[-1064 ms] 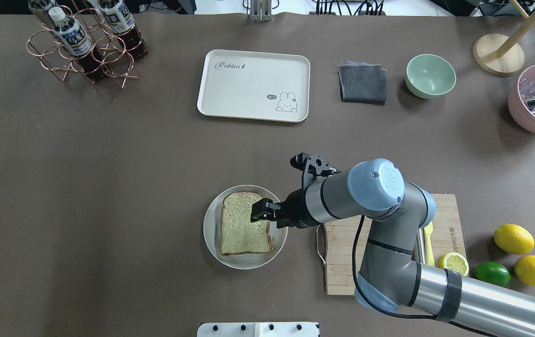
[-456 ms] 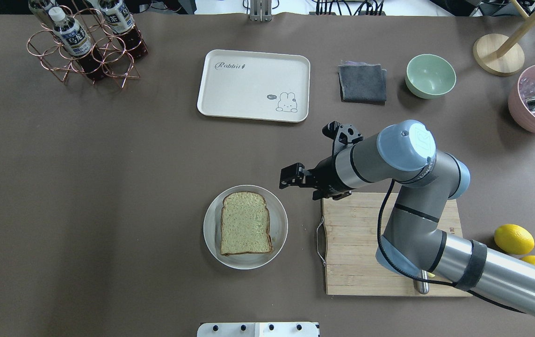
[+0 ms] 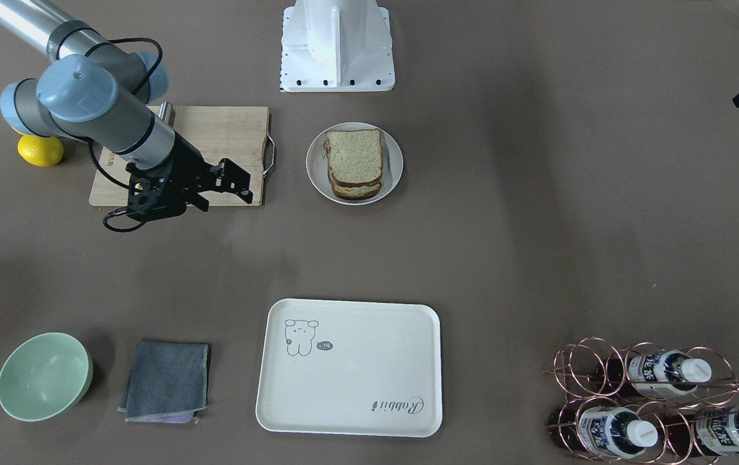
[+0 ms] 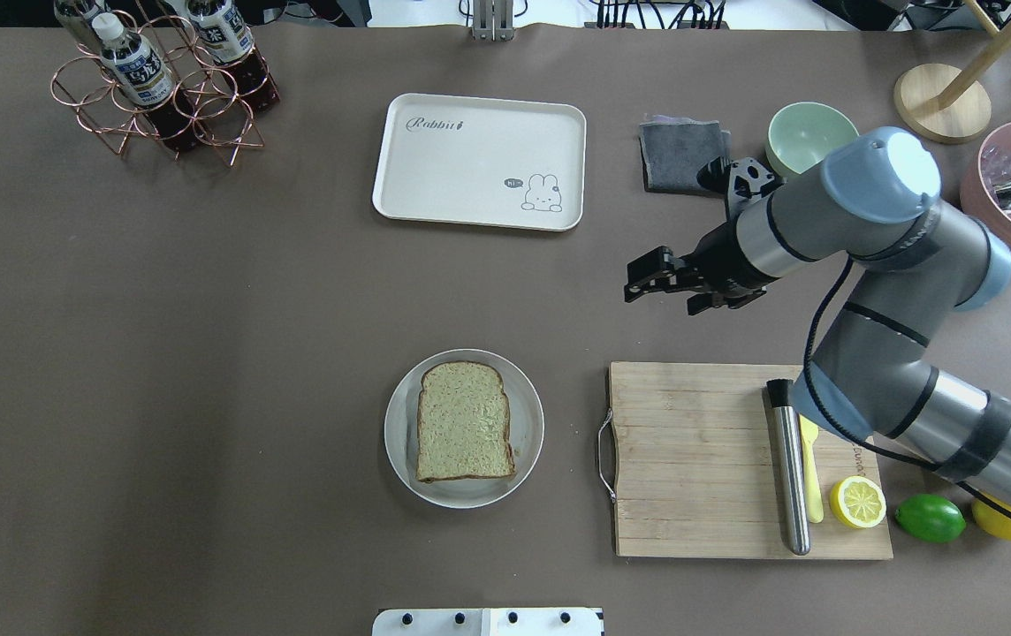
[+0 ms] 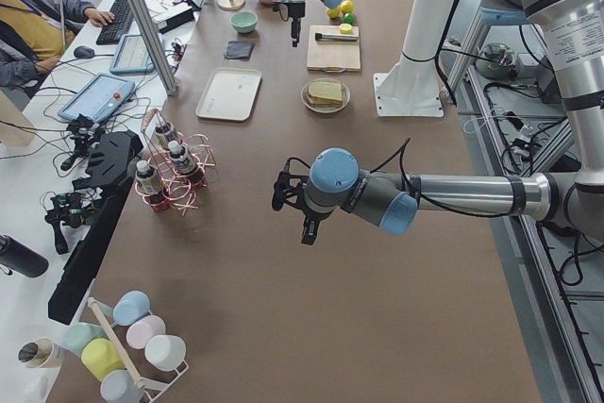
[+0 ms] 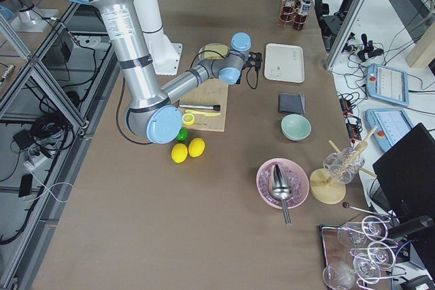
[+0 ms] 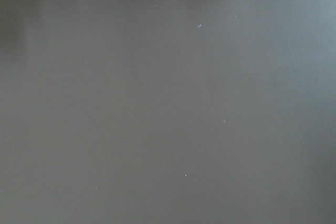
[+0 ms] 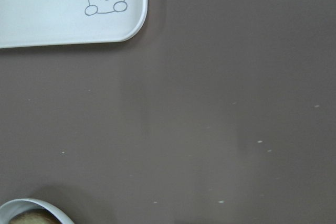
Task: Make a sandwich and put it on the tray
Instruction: 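Open the right gripper and withdraw the right arm to rest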
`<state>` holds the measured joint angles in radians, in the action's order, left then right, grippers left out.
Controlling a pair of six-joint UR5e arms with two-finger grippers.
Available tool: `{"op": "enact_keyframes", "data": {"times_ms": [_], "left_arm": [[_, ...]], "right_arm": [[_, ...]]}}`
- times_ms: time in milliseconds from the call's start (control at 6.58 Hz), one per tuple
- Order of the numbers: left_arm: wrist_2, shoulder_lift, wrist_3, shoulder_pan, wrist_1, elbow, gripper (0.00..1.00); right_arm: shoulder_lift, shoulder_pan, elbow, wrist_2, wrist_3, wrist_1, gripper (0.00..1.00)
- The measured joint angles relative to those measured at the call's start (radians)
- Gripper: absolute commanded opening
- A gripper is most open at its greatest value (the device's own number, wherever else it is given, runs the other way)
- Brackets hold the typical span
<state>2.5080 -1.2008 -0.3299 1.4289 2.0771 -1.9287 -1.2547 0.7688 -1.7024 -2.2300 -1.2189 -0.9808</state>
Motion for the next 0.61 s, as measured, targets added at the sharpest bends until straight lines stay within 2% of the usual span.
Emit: {"op": "enact_keyframes", "data": {"times_ms": [304, 608], "left_arm": [[-0.003, 0.001, -0.182, -0.098, 0.133, -0.002, 0.98], [-0.082, -0.047, -0.4, -0.251, 0.25, -0.004, 0.98]], "right_arm": [[-0.187, 0.108, -0.096, -0.058, 0.189, -0.007, 0.99], [-0.363, 0.234, -0.147, -0.096, 0.37, -0.009, 0.99]]}}
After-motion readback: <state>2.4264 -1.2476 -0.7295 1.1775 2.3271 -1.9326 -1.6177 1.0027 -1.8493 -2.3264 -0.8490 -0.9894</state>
